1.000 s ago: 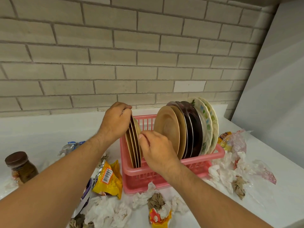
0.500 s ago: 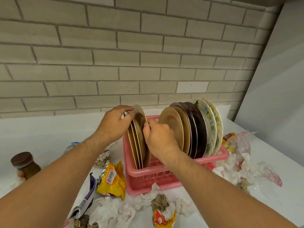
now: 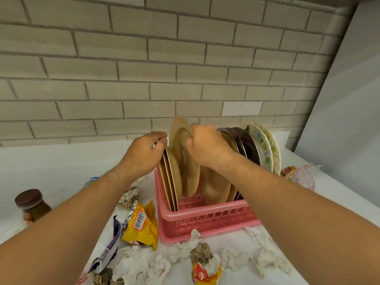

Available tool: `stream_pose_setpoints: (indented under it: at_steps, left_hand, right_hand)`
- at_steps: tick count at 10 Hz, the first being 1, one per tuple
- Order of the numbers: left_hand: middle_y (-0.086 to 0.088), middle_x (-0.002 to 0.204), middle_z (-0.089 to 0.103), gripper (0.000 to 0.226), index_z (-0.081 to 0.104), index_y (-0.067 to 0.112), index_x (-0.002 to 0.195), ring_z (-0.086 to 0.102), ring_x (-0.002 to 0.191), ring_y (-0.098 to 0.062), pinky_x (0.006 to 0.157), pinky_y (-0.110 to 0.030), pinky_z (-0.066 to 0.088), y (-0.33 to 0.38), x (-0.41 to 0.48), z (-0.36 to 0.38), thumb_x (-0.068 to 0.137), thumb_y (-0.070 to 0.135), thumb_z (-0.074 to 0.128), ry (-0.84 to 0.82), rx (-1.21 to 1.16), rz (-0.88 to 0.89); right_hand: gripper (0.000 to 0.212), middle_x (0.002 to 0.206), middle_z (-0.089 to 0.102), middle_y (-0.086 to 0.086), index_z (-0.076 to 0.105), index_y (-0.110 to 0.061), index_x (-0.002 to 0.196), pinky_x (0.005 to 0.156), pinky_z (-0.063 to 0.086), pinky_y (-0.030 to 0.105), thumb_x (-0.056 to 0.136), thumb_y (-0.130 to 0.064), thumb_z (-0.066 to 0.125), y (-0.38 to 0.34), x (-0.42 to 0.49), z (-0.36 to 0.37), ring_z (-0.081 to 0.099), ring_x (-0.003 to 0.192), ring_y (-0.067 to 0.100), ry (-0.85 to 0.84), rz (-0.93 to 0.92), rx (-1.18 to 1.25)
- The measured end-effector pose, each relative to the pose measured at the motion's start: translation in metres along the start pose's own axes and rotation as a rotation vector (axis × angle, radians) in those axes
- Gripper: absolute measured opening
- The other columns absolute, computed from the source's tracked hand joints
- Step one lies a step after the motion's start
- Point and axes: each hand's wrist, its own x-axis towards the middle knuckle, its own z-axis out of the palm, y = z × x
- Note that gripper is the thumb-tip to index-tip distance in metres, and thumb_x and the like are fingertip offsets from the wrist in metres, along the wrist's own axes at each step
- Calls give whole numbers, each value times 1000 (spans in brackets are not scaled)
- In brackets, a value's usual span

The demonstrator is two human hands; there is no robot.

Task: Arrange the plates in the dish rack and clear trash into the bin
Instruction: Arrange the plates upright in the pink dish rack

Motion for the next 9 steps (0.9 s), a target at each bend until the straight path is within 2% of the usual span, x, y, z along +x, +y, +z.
stream_pose_setpoints:
  at_steps: [2, 3, 4, 5, 6, 7, 8, 9]
  left_hand:
    - [2, 139, 51, 38, 54, 18, 132, 40, 131, -12, 104, -21, 24, 5, 0, 5, 99, 29, 40, -8, 8, 10]
    - [2, 139, 51, 38, 53, 18, 133, 39, 131, -11, 103, -20, 23, 5, 0, 5, 99, 29, 40, -15, 18, 17]
    - [2, 140, 51, 38, 53, 19, 133, 39, 132, -12, 103, -21, 23, 4, 0, 5, 99, 30, 39, -9, 30, 17]
    - [2, 140, 50, 38, 53, 19, 133, 39, 132, -12, 103, -21, 23, 5, 0, 6, 99, 30, 39, -4, 30, 11]
    - [2, 140, 50, 38, 53, 18, 133, 39, 132, -12, 102, -20, 23, 5, 0, 7, 99, 30, 39, -5, 31, 15]
    - [2, 140, 50, 38, 53, 18, 133, 39, 132, -12, 102, -20, 23, 5, 0, 7, 99, 30, 39, -1, 34, 17]
    - [2, 140, 51, 38, 53, 19, 133, 39, 131, -12, 102, -21, 23, 4, 1, 7, 99, 30, 39, 0, 35, 14]
    - [3, 140, 50, 38, 53, 19, 133, 39, 132, -12, 101, -20, 22, 4, 2, 9, 99, 31, 39, -1, 40, 12]
  right_hand:
    - [24, 86, 55, 5, 47, -10, 115, 63, 55, 37, 92, -14, 50, 3, 8, -18, 59, 77, 25, 183, 22, -26]
    - [27, 74, 48, 4, 41, -10, 116, 53, 48, 34, 91, -9, 51, 19, 0, 0, 56, 70, 24, 170, 47, -146]
    - [35, 76, 48, 6, 33, -12, 122, 44, 36, 28, 91, -8, 48, 35, -12, 23, 47, 56, 20, 115, 37, -208]
    - [51, 75, 55, 5, 15, -26, 128, 43, 45, 32, 91, -7, 45, 44, -24, 44, 55, 57, 22, 54, 70, -114]
    - [77, 66, 43, -1, -4, -33, 139, 40, 36, 28, 88, -4, 44, 46, -33, 58, 44, 49, 12, 36, 74, -130]
    - [87, 61, 47, -1, -12, -38, 139, 41, 40, 27, 86, -1, 47, 49, -37, 58, 49, 47, 12, 33, 107, -117]
    - [93, 61, 52, 2, -11, -41, 136, 43, 47, 31, 84, -2, 55, 52, -40, 49, 55, 53, 17, -3, 193, -62]
    - [97, 65, 49, 1, -10, -37, 141, 37, 39, 26, 83, -8, 62, 55, -41, 41, 52, 54, 14, -37, 263, -78]
